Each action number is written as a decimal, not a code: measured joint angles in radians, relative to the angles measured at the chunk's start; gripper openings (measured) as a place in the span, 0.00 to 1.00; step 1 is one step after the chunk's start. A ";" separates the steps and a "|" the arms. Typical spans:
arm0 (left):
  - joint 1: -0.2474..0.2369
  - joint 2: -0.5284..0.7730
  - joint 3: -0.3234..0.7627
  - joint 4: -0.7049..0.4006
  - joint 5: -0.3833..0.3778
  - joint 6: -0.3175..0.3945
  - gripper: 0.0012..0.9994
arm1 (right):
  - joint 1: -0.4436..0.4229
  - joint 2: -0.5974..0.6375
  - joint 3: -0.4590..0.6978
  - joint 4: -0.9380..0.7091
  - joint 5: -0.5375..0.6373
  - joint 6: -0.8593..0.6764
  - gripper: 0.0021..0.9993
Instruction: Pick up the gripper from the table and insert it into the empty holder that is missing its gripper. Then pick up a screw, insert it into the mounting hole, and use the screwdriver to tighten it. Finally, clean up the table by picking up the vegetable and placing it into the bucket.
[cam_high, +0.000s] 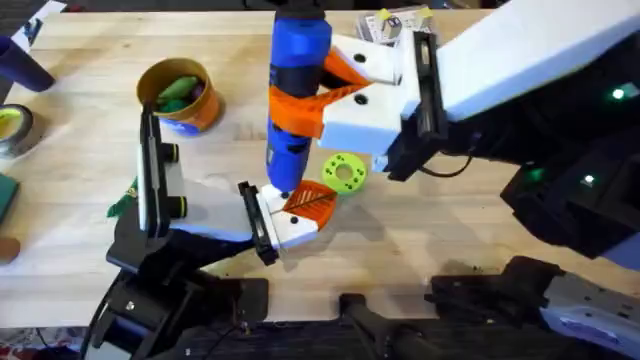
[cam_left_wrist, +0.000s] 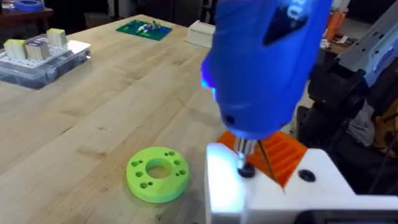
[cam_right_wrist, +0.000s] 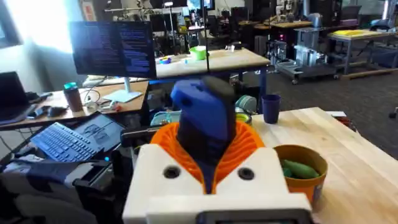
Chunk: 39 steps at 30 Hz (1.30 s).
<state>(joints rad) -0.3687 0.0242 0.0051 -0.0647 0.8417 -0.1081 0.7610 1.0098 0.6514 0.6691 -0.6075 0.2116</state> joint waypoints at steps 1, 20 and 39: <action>0.000 0.000 0.000 0.000 0.000 0.000 0.01 | 0.000 0.000 0.000 0.000 0.000 0.002 0.03; 0.000 0.000 0.000 0.000 0.000 -0.001 0.01 | -0.011 -0.001 0.000 -0.021 -0.001 0.028 0.03; -0.002 0.001 0.000 -0.001 0.004 -0.005 0.01 | -0.013 -0.003 0.000 -0.036 -0.009 0.028 0.03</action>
<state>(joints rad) -0.3706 0.0254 0.0051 -0.0660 0.8459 -0.1132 0.7482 1.0073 0.6514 0.6328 -0.6165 0.2398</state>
